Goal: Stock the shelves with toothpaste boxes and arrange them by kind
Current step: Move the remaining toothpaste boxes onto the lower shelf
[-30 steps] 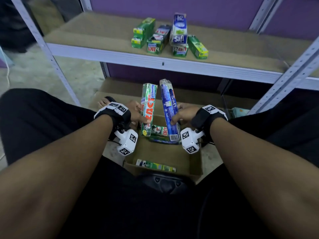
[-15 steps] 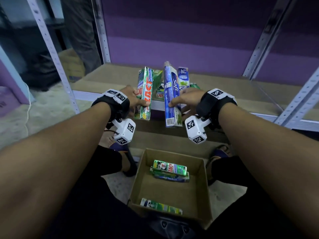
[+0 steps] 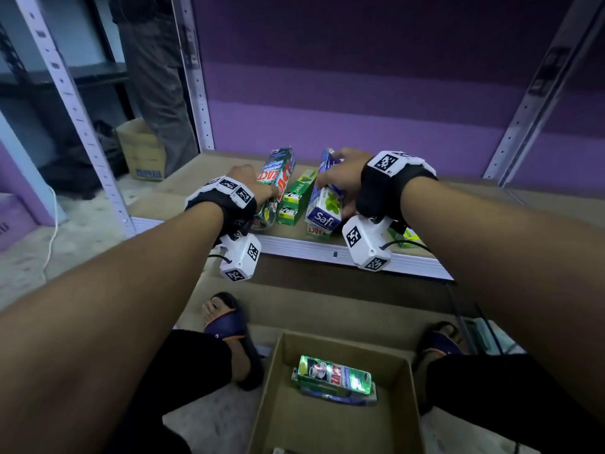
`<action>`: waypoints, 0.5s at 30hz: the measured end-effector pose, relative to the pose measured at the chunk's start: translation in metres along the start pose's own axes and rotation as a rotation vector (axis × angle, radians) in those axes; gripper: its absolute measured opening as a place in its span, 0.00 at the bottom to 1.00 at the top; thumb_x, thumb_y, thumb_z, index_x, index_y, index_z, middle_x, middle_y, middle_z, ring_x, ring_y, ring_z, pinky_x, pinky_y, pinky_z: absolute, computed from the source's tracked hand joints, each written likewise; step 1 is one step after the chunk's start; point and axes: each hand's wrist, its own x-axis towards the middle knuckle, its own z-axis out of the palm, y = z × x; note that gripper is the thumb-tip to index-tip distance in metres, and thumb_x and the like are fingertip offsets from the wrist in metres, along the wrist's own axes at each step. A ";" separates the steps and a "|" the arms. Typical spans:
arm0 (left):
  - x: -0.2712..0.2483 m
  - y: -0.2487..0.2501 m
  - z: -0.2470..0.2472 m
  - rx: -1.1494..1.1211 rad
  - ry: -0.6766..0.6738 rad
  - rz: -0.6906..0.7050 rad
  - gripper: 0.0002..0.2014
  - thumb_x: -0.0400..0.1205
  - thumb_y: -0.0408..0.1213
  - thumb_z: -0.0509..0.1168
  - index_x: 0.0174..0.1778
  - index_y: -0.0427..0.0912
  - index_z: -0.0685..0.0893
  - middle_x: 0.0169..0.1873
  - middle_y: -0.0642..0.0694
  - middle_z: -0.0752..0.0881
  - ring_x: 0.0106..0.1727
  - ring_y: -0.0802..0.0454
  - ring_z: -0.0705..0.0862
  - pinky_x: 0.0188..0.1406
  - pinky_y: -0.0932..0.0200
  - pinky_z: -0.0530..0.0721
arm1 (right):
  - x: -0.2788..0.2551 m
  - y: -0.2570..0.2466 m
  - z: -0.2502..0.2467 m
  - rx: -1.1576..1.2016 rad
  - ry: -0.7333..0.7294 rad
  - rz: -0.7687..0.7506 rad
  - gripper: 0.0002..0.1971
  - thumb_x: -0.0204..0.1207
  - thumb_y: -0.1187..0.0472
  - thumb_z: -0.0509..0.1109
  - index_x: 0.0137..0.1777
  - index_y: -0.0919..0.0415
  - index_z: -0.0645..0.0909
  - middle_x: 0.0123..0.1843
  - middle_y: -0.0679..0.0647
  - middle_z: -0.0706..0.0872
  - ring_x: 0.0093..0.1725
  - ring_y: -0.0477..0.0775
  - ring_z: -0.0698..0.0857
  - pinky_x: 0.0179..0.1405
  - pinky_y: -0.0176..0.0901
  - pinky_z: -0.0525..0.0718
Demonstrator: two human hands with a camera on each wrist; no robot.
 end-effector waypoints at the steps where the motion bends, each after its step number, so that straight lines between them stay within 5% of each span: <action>1: 0.006 0.000 0.002 0.016 -0.002 0.002 0.30 0.55 0.64 0.70 0.46 0.47 0.84 0.40 0.46 0.86 0.35 0.50 0.83 0.31 0.59 0.78 | 0.007 -0.001 0.001 -0.023 0.000 -0.014 0.36 0.65 0.56 0.81 0.75 0.59 0.74 0.69 0.62 0.83 0.66 0.65 0.84 0.65 0.62 0.85; 11: 0.048 -0.007 0.030 0.083 -0.085 -0.004 0.29 0.74 0.64 0.68 0.54 0.40 0.87 0.48 0.38 0.87 0.47 0.38 0.86 0.46 0.51 0.87 | 0.054 -0.003 0.002 -0.455 -0.071 -0.035 0.24 0.78 0.55 0.72 0.72 0.64 0.80 0.72 0.62 0.82 0.70 0.63 0.82 0.70 0.57 0.81; 15: 0.048 -0.007 0.044 0.006 -0.073 -0.031 0.28 0.71 0.62 0.71 0.54 0.42 0.86 0.48 0.40 0.87 0.44 0.38 0.87 0.45 0.47 0.89 | 0.059 -0.011 0.006 -0.793 -0.021 -0.043 0.23 0.75 0.48 0.73 0.67 0.59 0.84 0.67 0.60 0.85 0.57 0.59 0.87 0.65 0.58 0.85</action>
